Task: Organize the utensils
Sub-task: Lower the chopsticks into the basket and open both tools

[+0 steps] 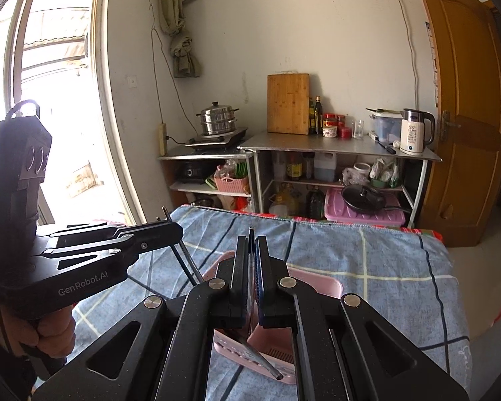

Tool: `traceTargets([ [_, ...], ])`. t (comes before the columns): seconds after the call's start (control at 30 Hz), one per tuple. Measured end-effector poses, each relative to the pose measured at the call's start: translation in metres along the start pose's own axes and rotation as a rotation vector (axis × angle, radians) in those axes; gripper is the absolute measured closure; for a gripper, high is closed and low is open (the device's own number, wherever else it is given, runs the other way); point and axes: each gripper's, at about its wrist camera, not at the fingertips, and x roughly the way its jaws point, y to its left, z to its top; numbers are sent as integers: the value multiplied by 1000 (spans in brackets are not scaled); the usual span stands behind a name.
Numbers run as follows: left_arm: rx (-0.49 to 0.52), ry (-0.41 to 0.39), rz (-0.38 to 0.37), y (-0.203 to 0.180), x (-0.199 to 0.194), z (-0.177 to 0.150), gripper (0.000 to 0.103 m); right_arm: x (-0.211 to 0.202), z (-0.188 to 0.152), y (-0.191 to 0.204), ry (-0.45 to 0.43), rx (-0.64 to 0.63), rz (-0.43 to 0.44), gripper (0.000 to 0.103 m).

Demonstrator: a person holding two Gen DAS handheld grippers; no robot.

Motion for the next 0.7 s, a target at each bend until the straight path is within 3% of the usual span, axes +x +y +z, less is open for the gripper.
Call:
traceTargets([
  [0.27,-41,69,18,11,25,-19,98,23,-16,-10,85,21,2,99],
  [0.4,-54,49,14,13,21,-19,97,22,-17,-14,93,34,-2,98],
  [0.53,-50,8,25,11,5,-17,83,10,-14,-15,67,31,-7,96],
  [0.7,-51,-43,24,7,-22,-17,80,-15,-12,-14,24,20,-22,95],
])
